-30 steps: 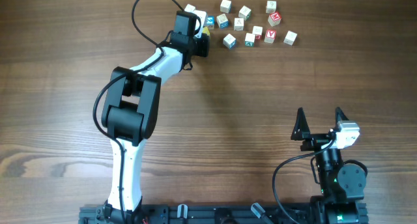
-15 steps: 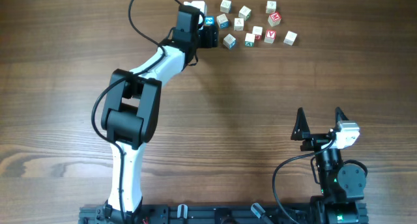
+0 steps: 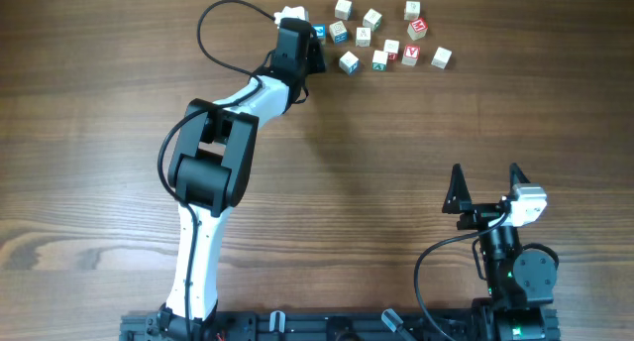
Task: Form a horizontal line
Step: 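Carry the hammer block toward the table center and lower it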
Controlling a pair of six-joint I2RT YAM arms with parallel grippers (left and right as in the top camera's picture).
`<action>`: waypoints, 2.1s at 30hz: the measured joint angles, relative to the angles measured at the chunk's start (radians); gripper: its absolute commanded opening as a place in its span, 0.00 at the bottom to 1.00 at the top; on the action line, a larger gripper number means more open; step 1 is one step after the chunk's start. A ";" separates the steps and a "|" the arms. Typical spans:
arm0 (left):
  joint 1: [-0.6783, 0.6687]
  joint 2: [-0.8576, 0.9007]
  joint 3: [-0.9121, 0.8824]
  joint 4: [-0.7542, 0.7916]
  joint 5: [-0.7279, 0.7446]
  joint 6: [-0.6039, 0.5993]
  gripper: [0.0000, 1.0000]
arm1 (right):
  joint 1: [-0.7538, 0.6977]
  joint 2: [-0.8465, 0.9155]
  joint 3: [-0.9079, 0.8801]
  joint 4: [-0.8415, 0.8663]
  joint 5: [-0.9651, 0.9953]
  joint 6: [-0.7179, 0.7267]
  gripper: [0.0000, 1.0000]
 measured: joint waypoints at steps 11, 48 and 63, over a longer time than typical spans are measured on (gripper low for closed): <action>-0.004 -0.302 -0.011 -0.765 0.000 -0.003 0.04 | 0.000 0.000 0.000 0.000 0.000 0.000 1.00; -0.213 -0.623 -0.545 -0.656 -0.157 -0.212 0.64 | 0.000 0.000 0.000 0.000 0.000 0.000 1.00; -0.213 -0.623 -0.595 -0.634 -0.157 -0.212 0.24 | 0.000 0.000 0.000 0.000 0.000 0.000 1.00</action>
